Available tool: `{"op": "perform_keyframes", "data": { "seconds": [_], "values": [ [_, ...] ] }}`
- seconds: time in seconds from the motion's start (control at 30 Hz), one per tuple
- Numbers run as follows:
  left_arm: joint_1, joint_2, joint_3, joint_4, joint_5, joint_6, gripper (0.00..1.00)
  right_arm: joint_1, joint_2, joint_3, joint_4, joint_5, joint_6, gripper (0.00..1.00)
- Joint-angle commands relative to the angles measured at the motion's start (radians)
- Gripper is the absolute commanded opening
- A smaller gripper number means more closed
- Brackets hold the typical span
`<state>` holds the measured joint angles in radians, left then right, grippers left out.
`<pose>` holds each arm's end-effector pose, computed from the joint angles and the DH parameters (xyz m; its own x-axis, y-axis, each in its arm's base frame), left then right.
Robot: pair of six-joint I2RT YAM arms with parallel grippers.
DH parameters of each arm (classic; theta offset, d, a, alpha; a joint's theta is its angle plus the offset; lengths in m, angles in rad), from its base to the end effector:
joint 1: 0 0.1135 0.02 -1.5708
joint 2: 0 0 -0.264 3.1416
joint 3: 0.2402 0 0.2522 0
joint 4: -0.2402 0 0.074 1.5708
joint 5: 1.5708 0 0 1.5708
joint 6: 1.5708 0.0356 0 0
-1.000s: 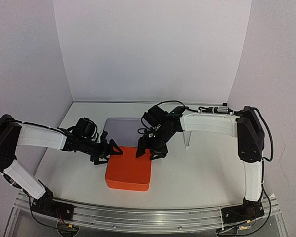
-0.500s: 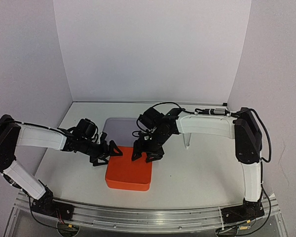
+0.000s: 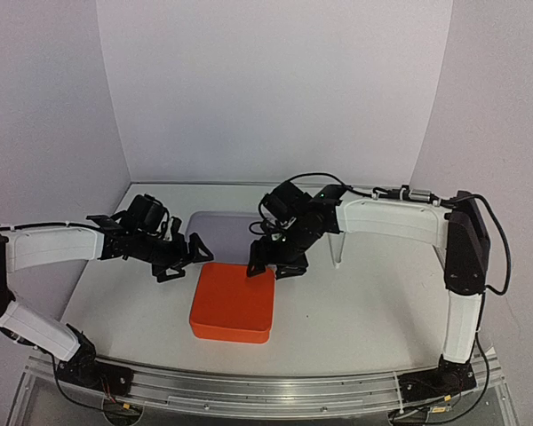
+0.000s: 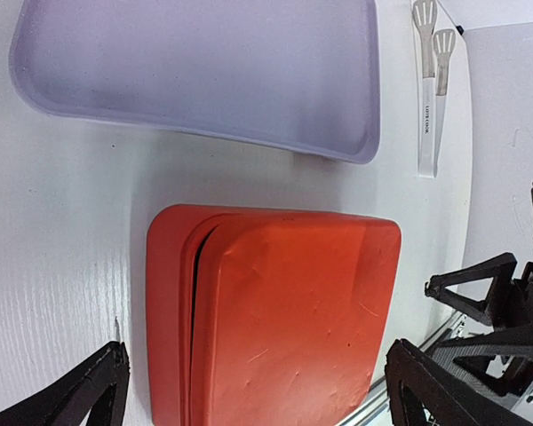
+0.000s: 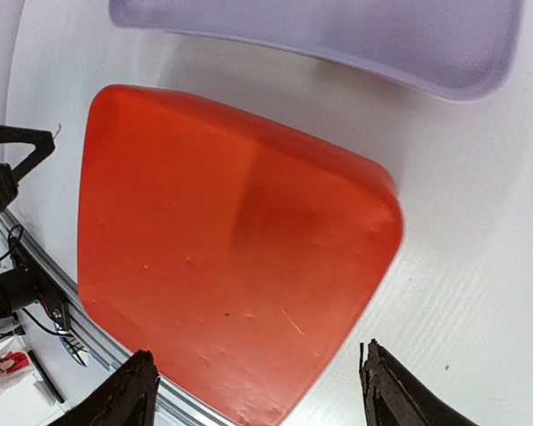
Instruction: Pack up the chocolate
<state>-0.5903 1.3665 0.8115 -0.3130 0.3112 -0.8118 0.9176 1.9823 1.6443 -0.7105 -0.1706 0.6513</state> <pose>0.2232 -0.1627 0.2116 -0.9400 -0.2016 -0.2753 0.0179 0.7766 -0.6297 0.2571 0.3460 0.2363 -0.9245 -0.2251 -0.3076 -0.3440 0.8401 0.4194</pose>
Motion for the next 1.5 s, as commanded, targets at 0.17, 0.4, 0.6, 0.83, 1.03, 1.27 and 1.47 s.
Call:
{"op": "perform_keyframes", "data": {
  "seconds": [0.17, 0.4, 0.6, 0.83, 1.03, 1.27, 1.47],
  "values": [
    [-0.005, -0.025, -0.066, 0.045, 0.090, -0.021, 0.98, -0.045, -0.001, -0.049, -0.021, -0.011, 0.003, 0.74],
    [-0.012, 0.033, -0.082, 0.090, 0.136, -0.025, 0.95, -0.044, 0.082, 0.011, -0.020, -0.079, 0.009, 0.70],
    [-0.017, 0.059, -0.085, 0.115, 0.159, -0.026, 0.92, -0.037, 0.131, 0.066, -0.021, -0.102, 0.016, 0.67],
    [-0.022, 0.077, -0.083, 0.124, 0.174, -0.022, 0.87, -0.020, 0.166, 0.105, -0.021, -0.116, 0.027, 0.64],
    [-0.025, 0.097, -0.087, 0.137, 0.187, -0.019, 0.80, -0.009, 0.179, 0.125, -0.021, -0.124, 0.036, 0.60],
    [-0.031, 0.117, -0.091, 0.157, 0.209, -0.015, 0.67, 0.011, 0.200, 0.143, -0.022, -0.124, 0.044, 0.55],
    [-0.037, 0.139, -0.108, 0.182, 0.232, -0.016, 0.60, 0.024, 0.228, 0.146, -0.021, -0.138, 0.058, 0.49]
  ]
}}
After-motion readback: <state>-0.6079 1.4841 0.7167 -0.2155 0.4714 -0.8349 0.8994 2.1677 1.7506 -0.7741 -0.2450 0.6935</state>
